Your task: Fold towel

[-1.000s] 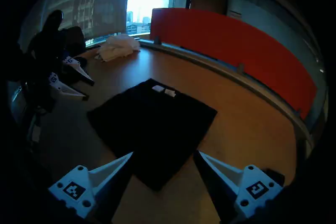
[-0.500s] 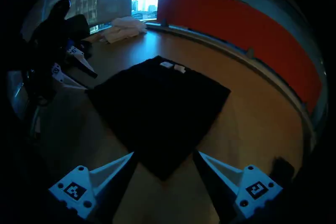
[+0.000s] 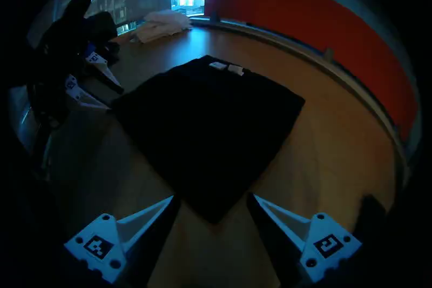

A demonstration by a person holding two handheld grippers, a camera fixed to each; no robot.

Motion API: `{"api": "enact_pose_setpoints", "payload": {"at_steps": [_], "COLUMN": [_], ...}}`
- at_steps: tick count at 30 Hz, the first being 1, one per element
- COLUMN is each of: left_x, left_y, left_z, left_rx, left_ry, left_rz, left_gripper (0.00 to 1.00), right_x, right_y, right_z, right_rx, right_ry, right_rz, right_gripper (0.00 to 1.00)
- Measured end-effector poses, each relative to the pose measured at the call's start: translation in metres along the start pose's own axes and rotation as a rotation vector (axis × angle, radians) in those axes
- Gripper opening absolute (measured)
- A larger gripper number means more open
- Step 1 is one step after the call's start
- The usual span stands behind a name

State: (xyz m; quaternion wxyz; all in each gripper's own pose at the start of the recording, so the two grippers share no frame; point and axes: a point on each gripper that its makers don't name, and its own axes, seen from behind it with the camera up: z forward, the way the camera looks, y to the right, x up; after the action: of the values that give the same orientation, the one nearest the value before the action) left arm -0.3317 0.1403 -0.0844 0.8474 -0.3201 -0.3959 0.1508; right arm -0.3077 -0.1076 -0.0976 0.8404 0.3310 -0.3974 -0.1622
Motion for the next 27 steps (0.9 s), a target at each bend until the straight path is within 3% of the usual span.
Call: {"api": "enact_pose_setpoints", "payload": {"at_steps": [16, 27], "left_x": [-0.0009, -0.0009], "left_y": [0.0016, 0.0024], "left_z": [0.0025, 0.0031], "left_rx": [-0.013, -0.015], "left_ry": [0.003, -0.008], "left_rz": [0.019, 0.018], "left_gripper": [0.70, 0.67], "right_x": [-0.0078, -0.0076], "right_y": [0.0008, -0.0039], "right_z": [0.0040, 0.0049], "right_rx": [0.031, 0.051], "right_ry": [-0.016, -0.017], "right_rz": [-0.008, -0.012], "right_gripper": [0.84, 0.67]}}
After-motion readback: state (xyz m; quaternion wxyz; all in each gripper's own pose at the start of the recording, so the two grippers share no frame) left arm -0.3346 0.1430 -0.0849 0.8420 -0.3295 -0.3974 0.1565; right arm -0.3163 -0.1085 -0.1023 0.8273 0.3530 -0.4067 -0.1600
